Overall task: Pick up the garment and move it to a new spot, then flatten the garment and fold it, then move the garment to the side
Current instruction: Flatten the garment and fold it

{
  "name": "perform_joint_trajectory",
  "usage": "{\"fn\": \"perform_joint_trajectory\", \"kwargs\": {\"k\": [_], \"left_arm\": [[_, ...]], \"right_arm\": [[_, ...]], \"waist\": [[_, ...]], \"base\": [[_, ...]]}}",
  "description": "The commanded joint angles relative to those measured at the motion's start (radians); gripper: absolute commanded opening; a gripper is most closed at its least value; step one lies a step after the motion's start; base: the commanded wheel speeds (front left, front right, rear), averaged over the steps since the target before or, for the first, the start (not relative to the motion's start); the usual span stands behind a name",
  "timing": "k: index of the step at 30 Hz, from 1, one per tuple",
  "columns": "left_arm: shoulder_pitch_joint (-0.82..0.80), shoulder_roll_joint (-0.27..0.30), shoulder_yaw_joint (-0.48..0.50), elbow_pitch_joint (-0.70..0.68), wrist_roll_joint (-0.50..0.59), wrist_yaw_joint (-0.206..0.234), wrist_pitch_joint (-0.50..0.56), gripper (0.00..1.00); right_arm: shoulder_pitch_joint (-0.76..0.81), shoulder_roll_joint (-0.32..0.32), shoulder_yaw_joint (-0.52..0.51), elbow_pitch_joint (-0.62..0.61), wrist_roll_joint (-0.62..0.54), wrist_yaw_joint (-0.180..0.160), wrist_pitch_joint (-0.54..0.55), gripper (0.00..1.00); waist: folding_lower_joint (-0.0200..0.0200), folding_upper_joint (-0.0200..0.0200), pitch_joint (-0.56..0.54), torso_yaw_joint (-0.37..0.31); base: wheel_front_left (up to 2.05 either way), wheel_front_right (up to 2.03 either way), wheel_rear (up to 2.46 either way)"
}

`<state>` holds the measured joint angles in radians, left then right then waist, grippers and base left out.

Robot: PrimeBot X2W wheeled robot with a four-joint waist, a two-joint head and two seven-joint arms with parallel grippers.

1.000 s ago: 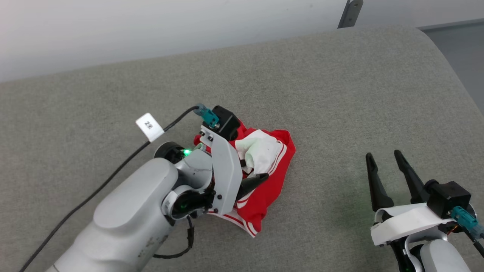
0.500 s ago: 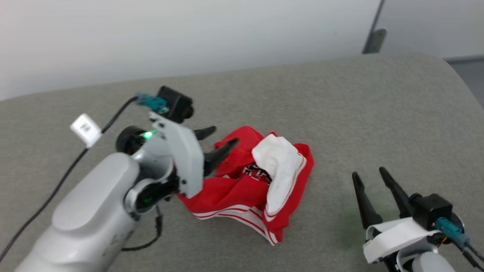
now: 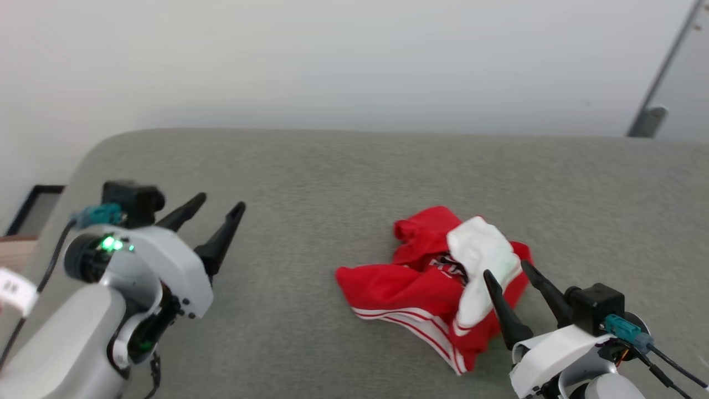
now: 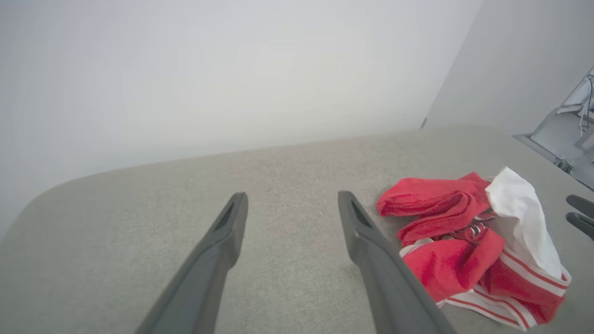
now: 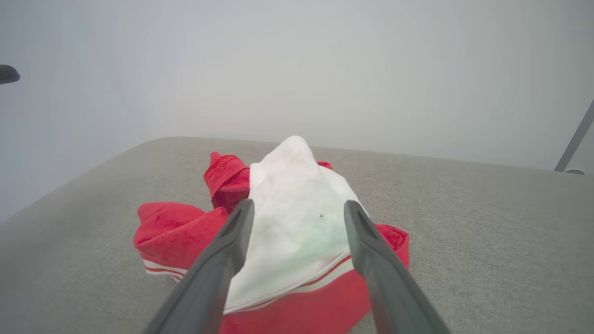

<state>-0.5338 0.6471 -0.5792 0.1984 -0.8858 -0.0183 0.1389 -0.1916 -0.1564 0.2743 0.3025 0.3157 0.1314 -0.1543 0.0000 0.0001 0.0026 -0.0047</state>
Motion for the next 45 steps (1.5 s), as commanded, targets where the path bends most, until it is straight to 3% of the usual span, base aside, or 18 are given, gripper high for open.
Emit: {"fn": "perform_joint_trajectory", "kwargs": {"k": [1, 10, 22, 23, 25, 26, 36, 45], "left_arm": [[0.027, 0.002, 0.009, -0.007, 0.009, 0.015, -0.025, 1.0], [0.159, 0.038, 0.091, 0.0, 0.038, 0.103, -0.232, 1.0], [0.335, 0.048, 0.174, -0.046, -0.033, 0.164, -0.338, 1.0], [0.344, 0.049, 0.18, -0.051, -0.036, 0.167, -0.343, 1.0], [0.364, 0.048, 0.191, -0.058, -0.049, 0.175, -0.35, 1.0], [0.371, 0.048, 0.195, -0.063, -0.05, 0.175, -0.353, 1.0], [0.422, 0.04, 0.226, -0.085, -0.066, 0.192, -0.376, 1.0], [0.463, 0.039, 0.264, -0.11, -0.064, 0.207, -0.391, 1.0]], "right_arm": [[-0.002, 0.003, 0.004, -0.006, 0.009, -0.001, 0.016, 1.0], [-0.013, 0.031, -0.066, 0.021, -0.099, -0.001, 0.201, 1.0], [0.026, 0.08, -0.192, -0.011, -0.256, -0.001, 0.475, 1.0], [0.026, 0.082, -0.203, -0.018, -0.262, -0.001, 0.491, 0.83], [0.031, 0.084, -0.22, -0.028, -0.276, -0.001, 0.521, 0.18], [0.034, 0.086, -0.226, -0.033, -0.276, -0.001, 0.528, 0.0], [0.021, 0.092, -0.263, -0.07, -0.251, -0.001, 0.558, 0.0], [0.006, 0.046, -0.404, -0.155, -0.208, -0.001, 0.57, 0.0]], "waist": [[0.0, -0.0001, -0.036, 0.084], [0.0, -0.0001, -0.036, 0.157], [0.0, -0.0001, -0.028, 0.185], [0.0, -0.0001, -0.026, 0.186], [0.0, -0.0001, -0.024, 0.188], [0.0, -0.0001, -0.022, 0.188], [0.0, -0.0001, -0.004, 0.176], [0.0, -0.0001, 0.002, 0.139]], "base": [[0.0, 0.0, 0.0], [0.0, 0.0, 0.0], [0.0, 0.0, 0.0], [0.0, 0.0, 0.0], [0.0, 0.0, 0.0], [0.0, 0.0, 0.0], [0.0, 0.0, 0.0], [0.0, 0.0, 0.0]]}}
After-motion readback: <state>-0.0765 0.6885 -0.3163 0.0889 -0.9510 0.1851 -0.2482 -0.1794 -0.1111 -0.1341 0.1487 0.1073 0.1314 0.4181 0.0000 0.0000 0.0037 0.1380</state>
